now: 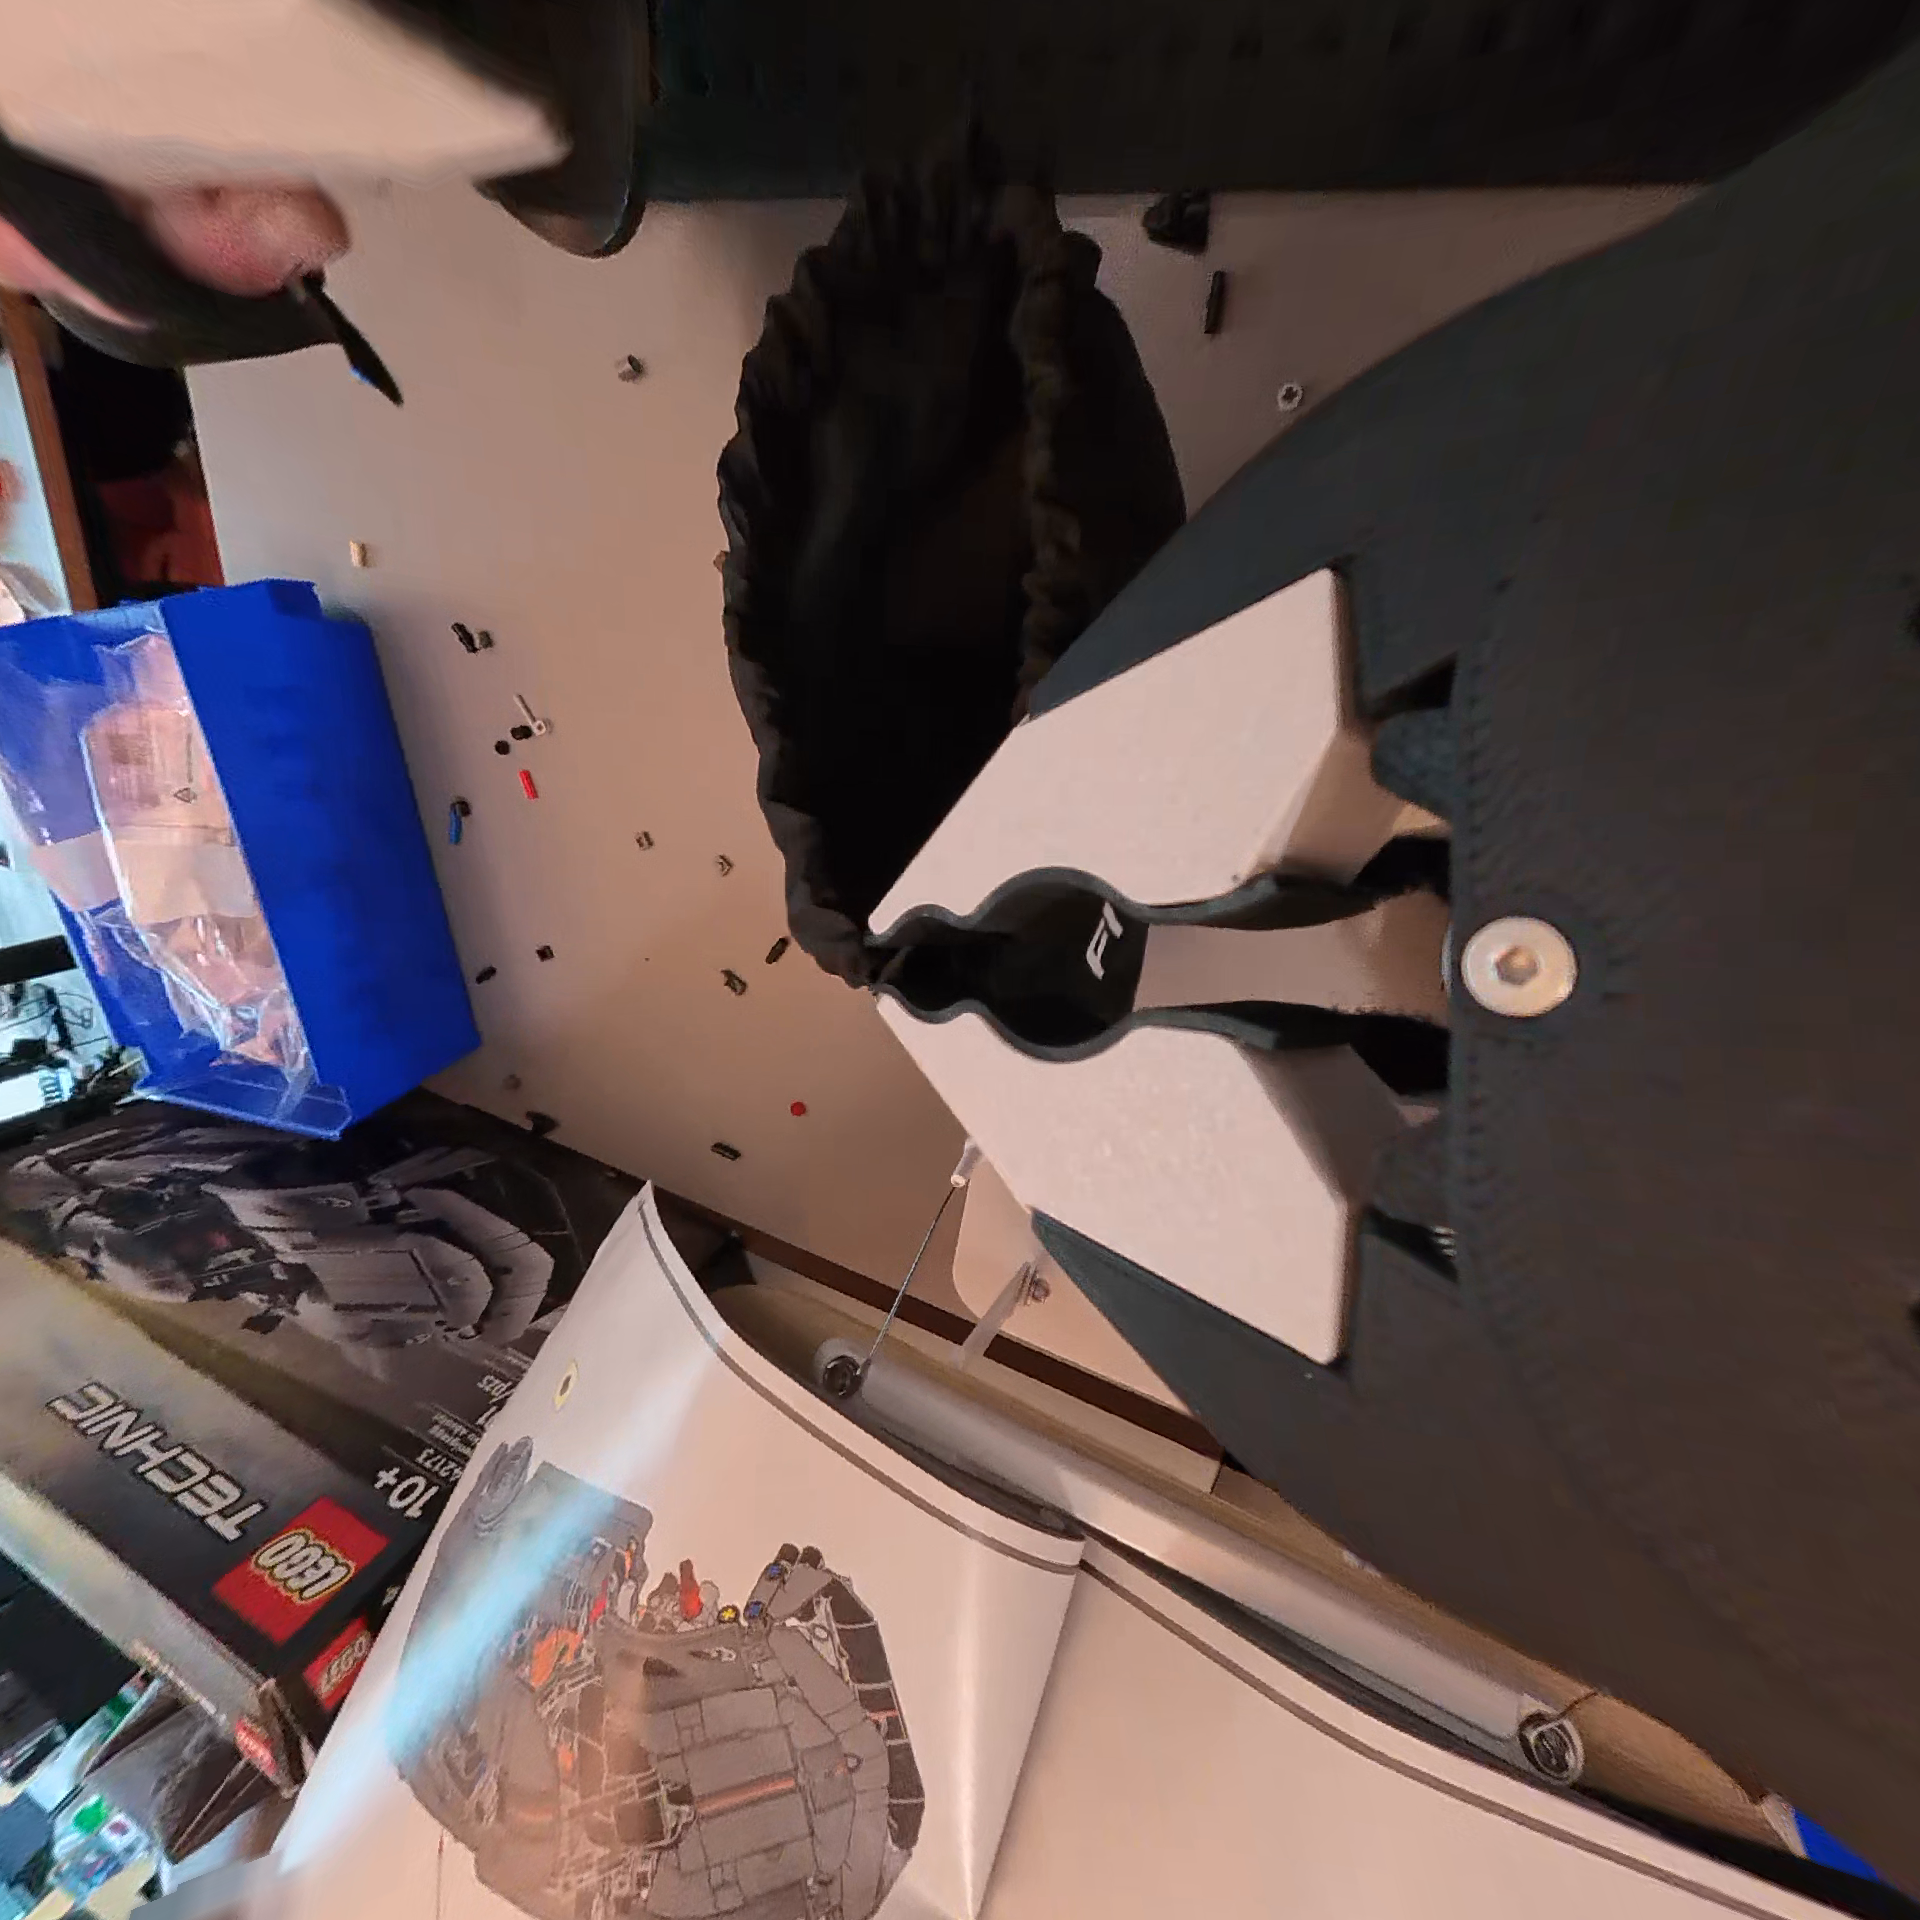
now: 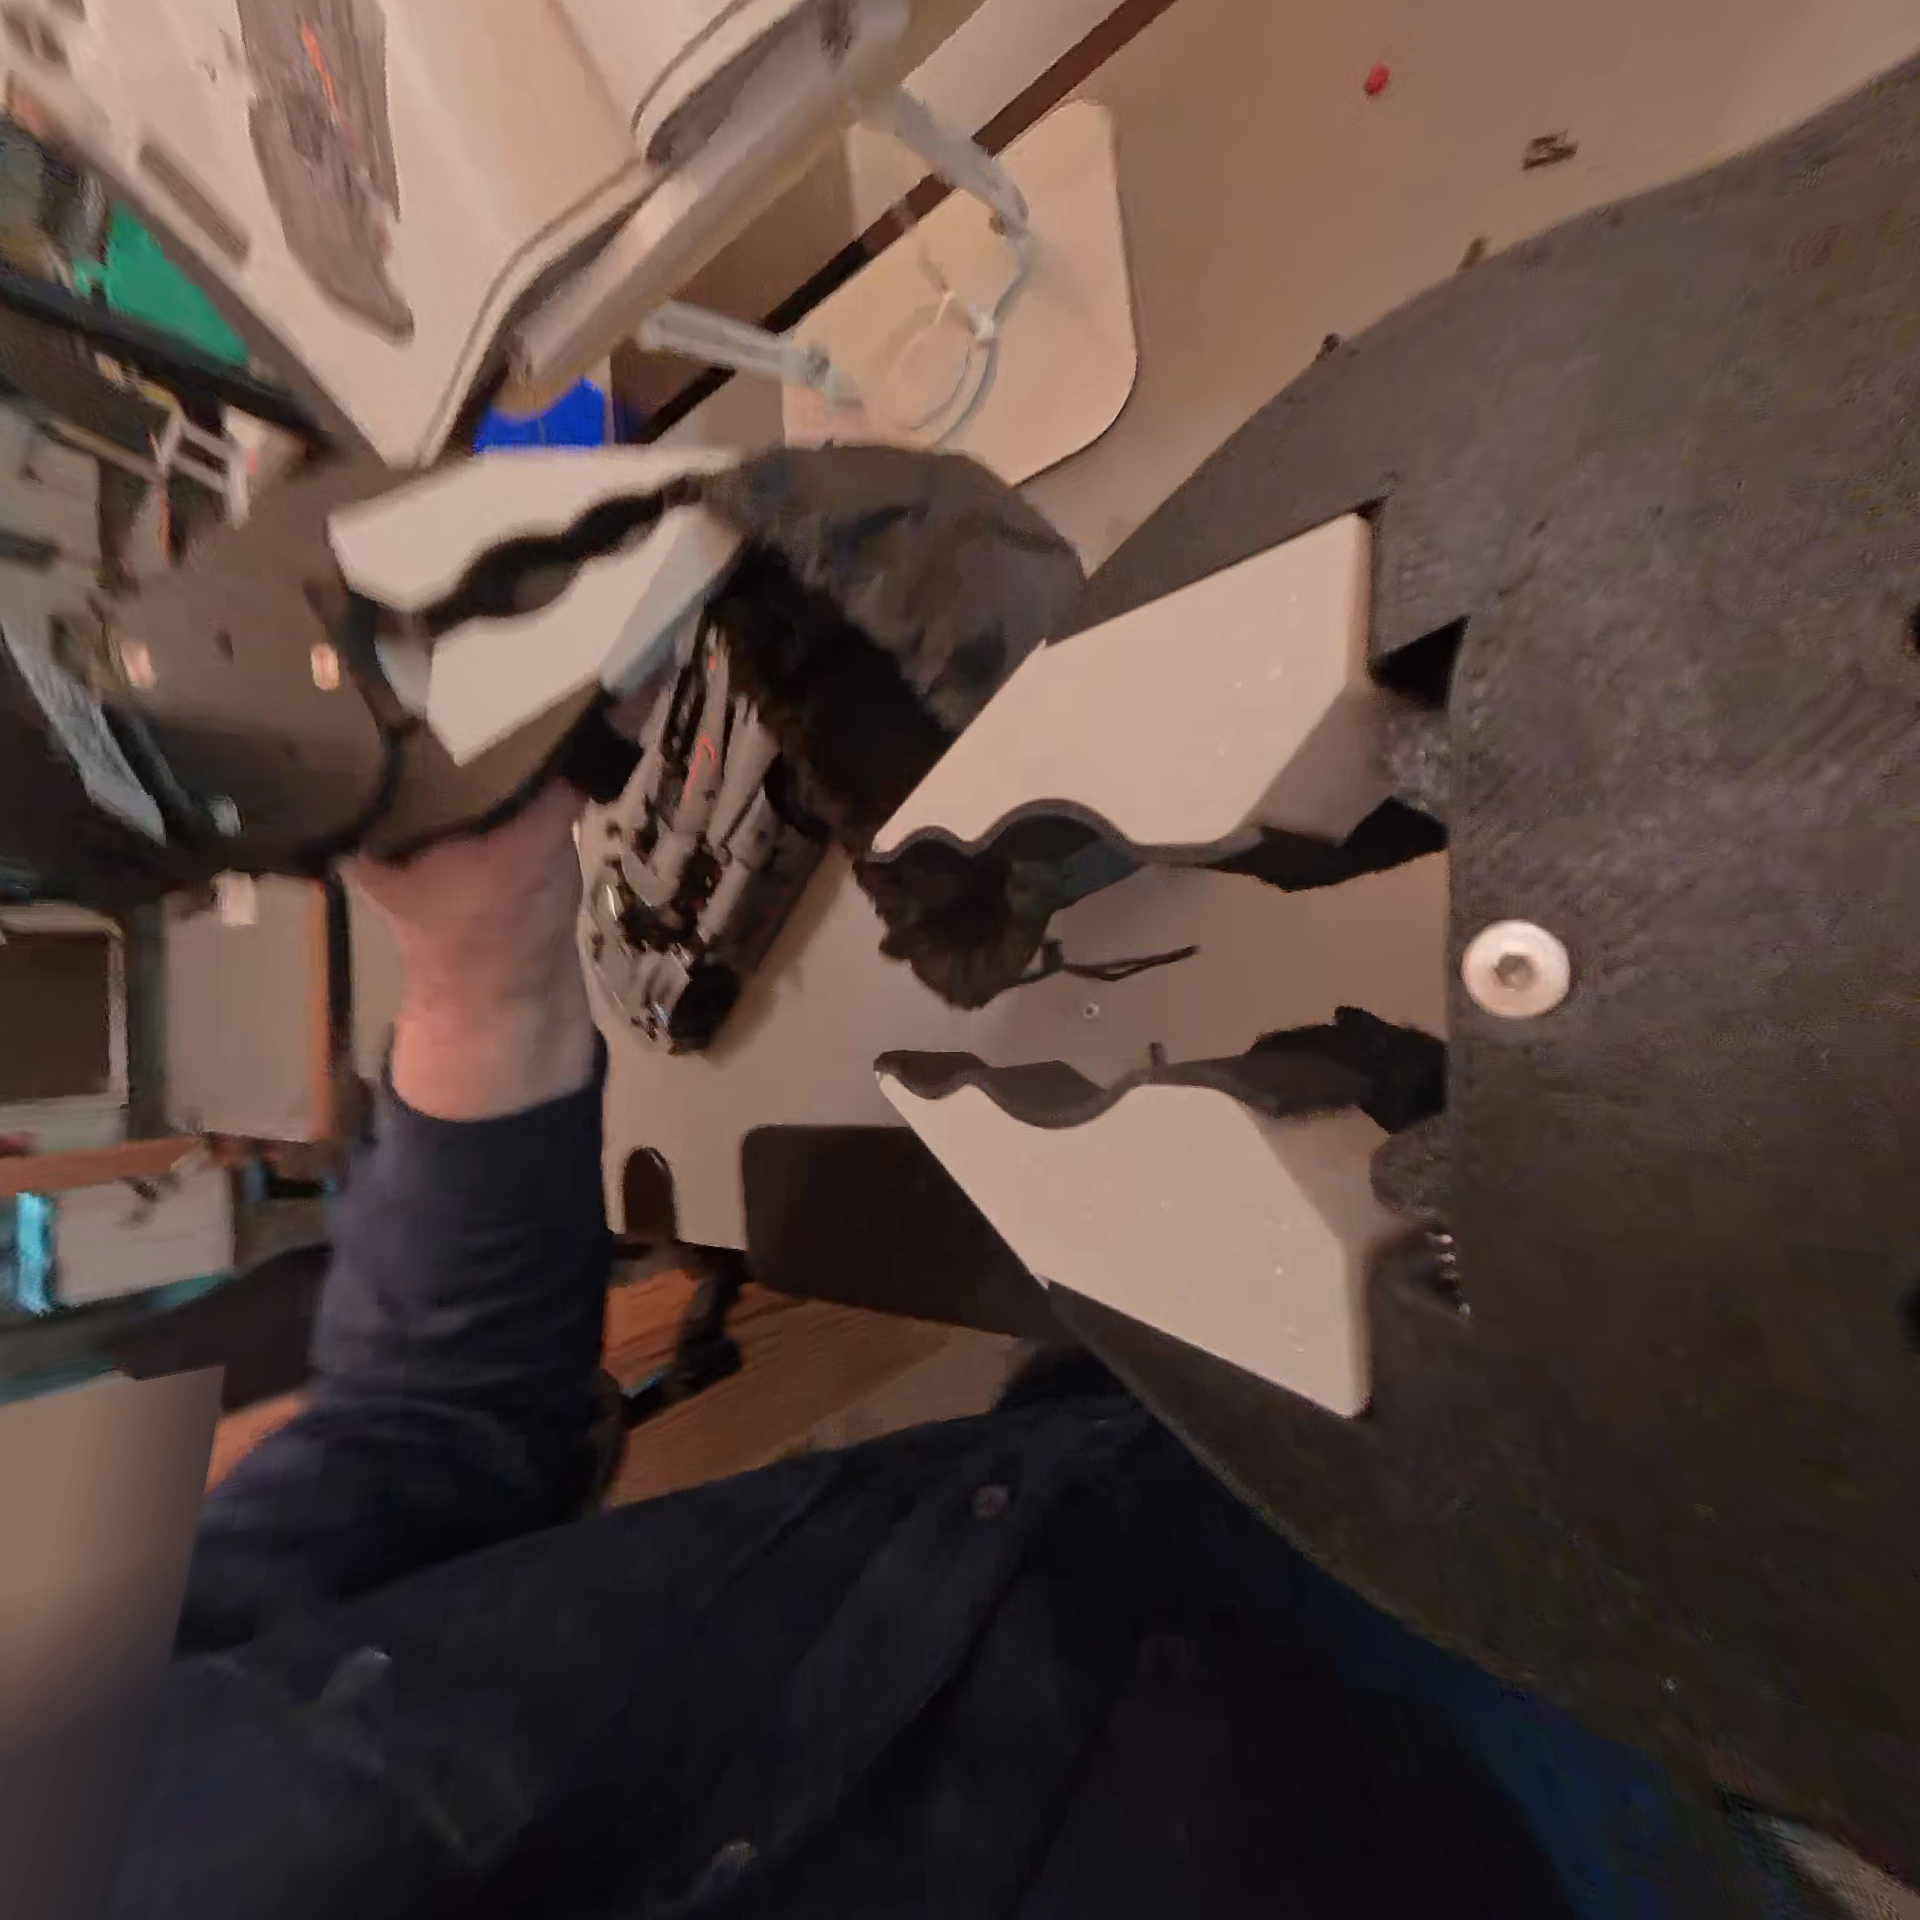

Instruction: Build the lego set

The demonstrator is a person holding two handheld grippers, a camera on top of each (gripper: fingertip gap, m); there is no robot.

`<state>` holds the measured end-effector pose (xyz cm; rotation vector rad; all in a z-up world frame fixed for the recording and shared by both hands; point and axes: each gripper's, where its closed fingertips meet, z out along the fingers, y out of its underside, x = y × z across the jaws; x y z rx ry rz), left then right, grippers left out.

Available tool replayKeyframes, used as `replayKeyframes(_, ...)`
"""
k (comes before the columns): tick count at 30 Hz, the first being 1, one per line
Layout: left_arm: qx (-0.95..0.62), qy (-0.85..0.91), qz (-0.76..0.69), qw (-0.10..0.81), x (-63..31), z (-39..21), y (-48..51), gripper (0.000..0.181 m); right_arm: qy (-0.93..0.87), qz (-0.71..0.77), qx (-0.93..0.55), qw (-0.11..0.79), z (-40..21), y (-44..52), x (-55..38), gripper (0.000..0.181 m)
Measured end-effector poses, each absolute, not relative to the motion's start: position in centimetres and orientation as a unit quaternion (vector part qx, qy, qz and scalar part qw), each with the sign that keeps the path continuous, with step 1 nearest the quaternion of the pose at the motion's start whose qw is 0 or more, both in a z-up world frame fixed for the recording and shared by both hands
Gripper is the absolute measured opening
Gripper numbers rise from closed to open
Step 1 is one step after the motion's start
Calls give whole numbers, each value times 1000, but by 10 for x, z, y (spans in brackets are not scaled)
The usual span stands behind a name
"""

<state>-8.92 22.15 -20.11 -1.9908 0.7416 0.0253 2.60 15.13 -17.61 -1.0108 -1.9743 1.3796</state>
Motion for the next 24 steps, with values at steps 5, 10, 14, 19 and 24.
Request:
replayKeyframes(5,-799,323,3,508,-84,-187,222,0,-643,567,-455,241,-172,215,18,37)
replayKeyframes(10,-767,338,-38,544,-72,-161,223,1,-654,533,-515,150,-231,252,-7,40)
replayKeyframes(14,-741,359,-58,565,-59,-139,222,1,-654,535,-527,89,-267,255,-27,58)
replayKeyframes(19,-698,381,-94,599,-42,-100,215,0,-579,658,-482,-5,-264,251,-42,66)
replayKeyframes(24,-661,396,-111,628,-26,-71,211,0,-515,753,-397,-103,-246,236,-40,66)
